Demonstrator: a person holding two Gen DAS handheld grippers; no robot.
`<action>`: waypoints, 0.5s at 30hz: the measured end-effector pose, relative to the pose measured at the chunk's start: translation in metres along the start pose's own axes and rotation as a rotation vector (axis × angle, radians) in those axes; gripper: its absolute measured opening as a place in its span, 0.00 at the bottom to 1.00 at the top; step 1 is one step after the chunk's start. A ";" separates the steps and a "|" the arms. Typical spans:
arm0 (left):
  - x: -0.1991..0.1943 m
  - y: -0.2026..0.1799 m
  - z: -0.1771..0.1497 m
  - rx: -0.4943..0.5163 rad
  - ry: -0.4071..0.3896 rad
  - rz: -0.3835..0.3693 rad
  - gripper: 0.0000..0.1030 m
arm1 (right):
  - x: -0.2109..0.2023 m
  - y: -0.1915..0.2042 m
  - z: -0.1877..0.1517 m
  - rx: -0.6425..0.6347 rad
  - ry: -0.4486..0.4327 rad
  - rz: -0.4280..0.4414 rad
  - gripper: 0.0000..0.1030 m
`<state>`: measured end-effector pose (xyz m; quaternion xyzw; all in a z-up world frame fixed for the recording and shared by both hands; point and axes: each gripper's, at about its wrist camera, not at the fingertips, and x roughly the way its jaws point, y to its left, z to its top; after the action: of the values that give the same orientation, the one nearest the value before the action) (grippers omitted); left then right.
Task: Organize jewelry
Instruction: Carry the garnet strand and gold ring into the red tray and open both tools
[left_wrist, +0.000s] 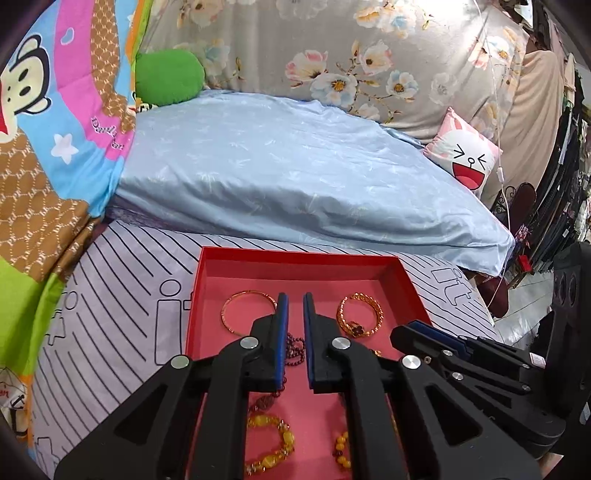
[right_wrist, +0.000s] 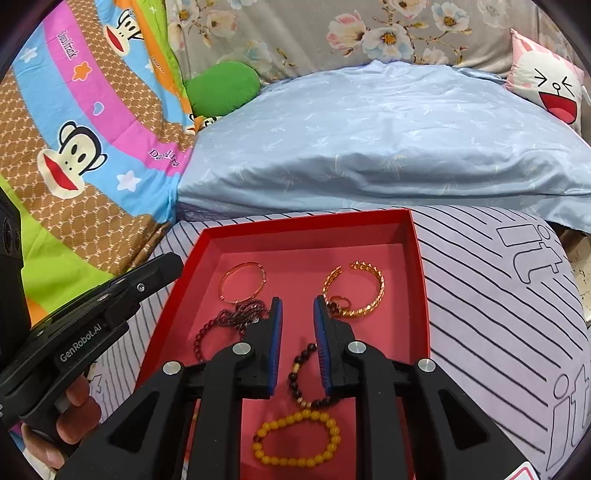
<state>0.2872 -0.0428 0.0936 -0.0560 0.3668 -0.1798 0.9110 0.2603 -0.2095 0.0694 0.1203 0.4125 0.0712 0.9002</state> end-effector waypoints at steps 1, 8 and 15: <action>-0.005 -0.001 -0.002 0.004 -0.005 0.000 0.08 | -0.004 0.002 -0.002 -0.007 -0.005 -0.003 0.18; -0.039 -0.004 -0.018 0.011 -0.028 0.009 0.10 | -0.037 0.015 -0.025 -0.052 -0.033 -0.019 0.18; -0.067 -0.002 -0.044 0.013 -0.029 0.023 0.11 | -0.066 0.023 -0.058 -0.072 -0.044 -0.036 0.18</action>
<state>0.2111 -0.0189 0.1058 -0.0487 0.3530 -0.1707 0.9186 0.1727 -0.1937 0.0873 0.0819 0.3920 0.0669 0.9139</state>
